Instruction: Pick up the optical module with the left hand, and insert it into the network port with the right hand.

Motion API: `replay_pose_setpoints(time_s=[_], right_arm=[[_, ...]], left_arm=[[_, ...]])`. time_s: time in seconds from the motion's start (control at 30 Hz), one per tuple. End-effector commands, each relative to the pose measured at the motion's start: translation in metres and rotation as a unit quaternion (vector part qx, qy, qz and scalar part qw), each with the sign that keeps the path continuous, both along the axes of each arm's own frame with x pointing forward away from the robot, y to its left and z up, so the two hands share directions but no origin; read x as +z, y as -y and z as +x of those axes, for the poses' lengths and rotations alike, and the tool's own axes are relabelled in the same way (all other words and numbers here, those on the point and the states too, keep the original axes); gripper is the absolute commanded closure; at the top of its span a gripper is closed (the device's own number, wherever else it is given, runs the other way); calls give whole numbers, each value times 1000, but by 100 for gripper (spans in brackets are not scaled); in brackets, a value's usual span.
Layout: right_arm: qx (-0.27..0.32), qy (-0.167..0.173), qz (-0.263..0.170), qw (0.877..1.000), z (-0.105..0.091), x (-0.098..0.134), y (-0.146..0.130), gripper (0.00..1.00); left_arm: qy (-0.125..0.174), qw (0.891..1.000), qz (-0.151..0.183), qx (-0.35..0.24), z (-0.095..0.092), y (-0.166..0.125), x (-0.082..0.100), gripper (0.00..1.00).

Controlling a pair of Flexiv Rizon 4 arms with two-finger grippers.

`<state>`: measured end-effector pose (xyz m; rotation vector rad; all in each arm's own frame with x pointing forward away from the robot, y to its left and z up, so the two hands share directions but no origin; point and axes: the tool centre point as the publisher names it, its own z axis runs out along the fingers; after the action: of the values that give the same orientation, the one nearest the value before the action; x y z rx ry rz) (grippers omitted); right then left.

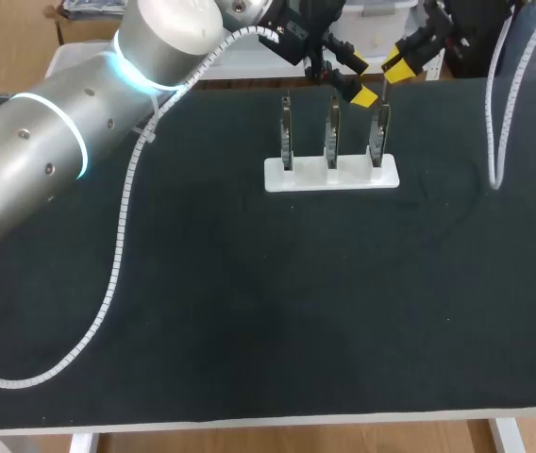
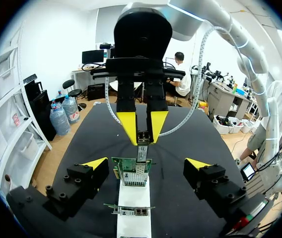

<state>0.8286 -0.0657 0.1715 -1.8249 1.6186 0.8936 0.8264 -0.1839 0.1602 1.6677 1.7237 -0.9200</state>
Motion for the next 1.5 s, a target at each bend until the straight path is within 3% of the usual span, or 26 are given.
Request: replay_pose_setpoints(time_s=[0.03,1.5], right_arm=[[113,-97,-8,989,7,0,0,100],[108,-90,-12,990,11,-5,-1,100]], left_arm=[[-16,1000,4,-19,10,4,1,0],[-16,1000,4,-19,10,4,1,0]])
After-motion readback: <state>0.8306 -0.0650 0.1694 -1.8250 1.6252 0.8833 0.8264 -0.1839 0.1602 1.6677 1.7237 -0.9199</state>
